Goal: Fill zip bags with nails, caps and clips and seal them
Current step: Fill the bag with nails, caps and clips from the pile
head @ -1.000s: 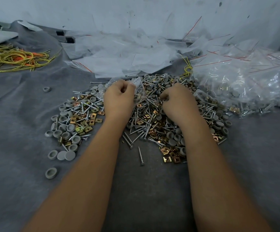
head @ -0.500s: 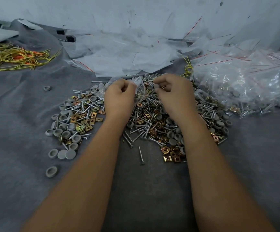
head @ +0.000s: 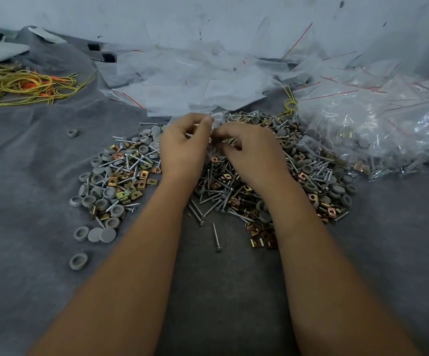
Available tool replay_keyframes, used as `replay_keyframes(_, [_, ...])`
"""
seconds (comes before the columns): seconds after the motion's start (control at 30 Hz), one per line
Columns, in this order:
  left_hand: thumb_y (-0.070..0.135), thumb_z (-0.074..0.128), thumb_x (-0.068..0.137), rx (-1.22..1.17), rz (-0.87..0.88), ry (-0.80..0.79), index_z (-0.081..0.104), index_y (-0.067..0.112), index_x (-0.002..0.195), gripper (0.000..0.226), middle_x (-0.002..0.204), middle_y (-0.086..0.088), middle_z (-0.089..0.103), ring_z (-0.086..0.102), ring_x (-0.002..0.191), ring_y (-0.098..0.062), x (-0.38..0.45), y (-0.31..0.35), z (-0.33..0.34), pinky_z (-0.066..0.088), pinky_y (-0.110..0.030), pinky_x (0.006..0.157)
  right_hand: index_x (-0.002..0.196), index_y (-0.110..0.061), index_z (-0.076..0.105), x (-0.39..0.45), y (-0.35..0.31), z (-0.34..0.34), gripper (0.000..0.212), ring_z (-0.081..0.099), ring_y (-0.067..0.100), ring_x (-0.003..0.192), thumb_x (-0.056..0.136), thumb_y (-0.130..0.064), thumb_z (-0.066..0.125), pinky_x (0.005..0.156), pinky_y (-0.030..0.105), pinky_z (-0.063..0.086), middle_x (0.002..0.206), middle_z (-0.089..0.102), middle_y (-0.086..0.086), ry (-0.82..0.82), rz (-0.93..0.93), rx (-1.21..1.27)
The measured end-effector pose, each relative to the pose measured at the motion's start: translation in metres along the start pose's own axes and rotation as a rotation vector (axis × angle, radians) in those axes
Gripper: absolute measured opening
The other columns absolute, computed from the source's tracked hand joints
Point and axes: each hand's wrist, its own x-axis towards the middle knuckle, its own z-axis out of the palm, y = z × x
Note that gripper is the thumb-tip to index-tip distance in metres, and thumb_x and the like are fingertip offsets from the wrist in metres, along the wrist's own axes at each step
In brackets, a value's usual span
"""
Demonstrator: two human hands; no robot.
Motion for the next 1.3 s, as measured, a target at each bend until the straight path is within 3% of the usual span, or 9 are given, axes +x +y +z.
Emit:
replay_keyframes(0.17, [0.013,0.059,0.094,-0.027,0.02,-0.039,0.071,0.01,0.089,0.013,0.051,0.013,0.057,0.05,0.046,0.002,-0.001,0.0,0.0,0.041,-0.014,0.048,0.097,-0.028,0.069,-0.001,-0.001,0.002,0.01,0.056,-0.006,0.072,0.087,-0.027,0.069,0.065,0.02,0.046,0.083,0.065,-0.018,0.157,-0.003,0.058])
replay_keyframes(0.4, [0.015,0.056,0.096,-0.02,-0.075,0.076,0.069,0.007,0.093,0.016,0.056,0.009,0.047,0.039,0.038,0.002,0.003,-0.004,0.0,0.032,-0.011,0.041,0.097,-0.026,0.066,0.004,0.007,-0.009,0.011,0.057,0.004,0.071,0.095,-0.021,0.056,0.067,0.037,0.053,0.087,0.064,-0.014,0.412,0.199,0.19])
replay_keyframes(0.47, [0.014,0.055,0.097,-0.022,-0.1,0.077,0.068,0.006,0.094,0.015,0.054,0.01,0.046,0.038,0.036,0.001,0.004,-0.005,0.0,0.03,-0.011,0.04,0.112,-0.029,0.062,0.004,0.015,-0.013,0.024,0.059,0.006,0.083,0.096,-0.016,0.05,0.075,0.037,0.053,0.103,0.064,-0.011,0.33,0.29,0.103])
replay_keyframes(0.57, [0.014,0.056,0.097,-0.003,-0.099,0.067,0.068,0.004,0.095,0.016,0.047,0.014,0.048,0.04,0.035,0.001,0.003,-0.005,0.0,0.031,-0.011,0.038,0.133,-0.032,0.056,0.002,0.022,-0.014,0.041,0.048,0.024,0.125,0.097,-0.015,0.046,0.103,0.044,0.042,0.136,0.056,-0.002,0.002,0.286,-0.082])
replay_keyframes(0.67, [0.015,0.056,0.096,0.02,-0.098,0.059,0.068,0.005,0.092,0.016,0.045,0.015,0.048,0.041,0.037,0.002,0.003,-0.006,0.0,0.033,-0.011,0.039,0.134,-0.035,0.056,0.001,0.02,-0.009,0.043,0.033,0.031,0.134,0.098,-0.02,0.039,0.11,0.045,0.029,0.142,0.052,-0.004,-0.262,0.209,-0.394])
replay_keyframes(0.83, [0.016,0.055,0.095,0.038,-0.115,0.058,0.07,0.007,0.094,0.017,0.055,0.011,0.051,0.042,0.039,0.002,0.004,-0.008,0.0,0.034,-0.013,0.04,0.119,-0.029,0.069,0.002,0.02,-0.01,0.04,0.047,0.026,0.124,0.094,-0.007,0.047,0.102,0.04,0.043,0.126,0.062,0.009,-0.185,0.245,-0.249])
replay_keyframes(1.1, [0.016,0.055,0.094,0.048,-0.12,0.044,0.07,0.008,0.096,0.017,0.06,0.007,0.052,0.042,0.041,0.002,0.005,-0.008,0.0,0.036,-0.012,0.04,0.098,-0.024,0.075,0.001,0.013,-0.014,0.023,0.059,0.007,0.08,0.087,-0.01,0.061,0.076,0.025,0.048,0.097,0.072,-0.006,0.022,0.271,-0.058])
replay_keyframes(1.2, [0.016,0.055,0.094,0.053,-0.123,0.04,0.07,0.008,0.096,0.017,0.059,0.007,0.053,0.044,0.042,0.001,0.004,-0.007,0.0,0.037,-0.013,0.042,0.09,-0.025,0.074,0.001,0.009,-0.014,0.017,0.062,0.005,0.075,0.086,-0.011,0.064,0.075,0.027,0.054,0.082,0.068,-0.012,0.122,0.273,0.092])
replay_keyframes(1.3, [0.017,0.055,0.095,0.059,-0.113,0.026,0.07,0.009,0.096,0.016,0.062,0.007,0.055,0.046,0.043,0.003,0.003,-0.006,0.0,0.04,-0.014,0.042,0.082,-0.025,0.072,0.001,-0.001,-0.014,0.013,0.061,-0.003,0.069,0.083,-0.012,0.07,0.063,0.015,0.049,0.073,0.067,-0.014,0.221,0.179,0.297])
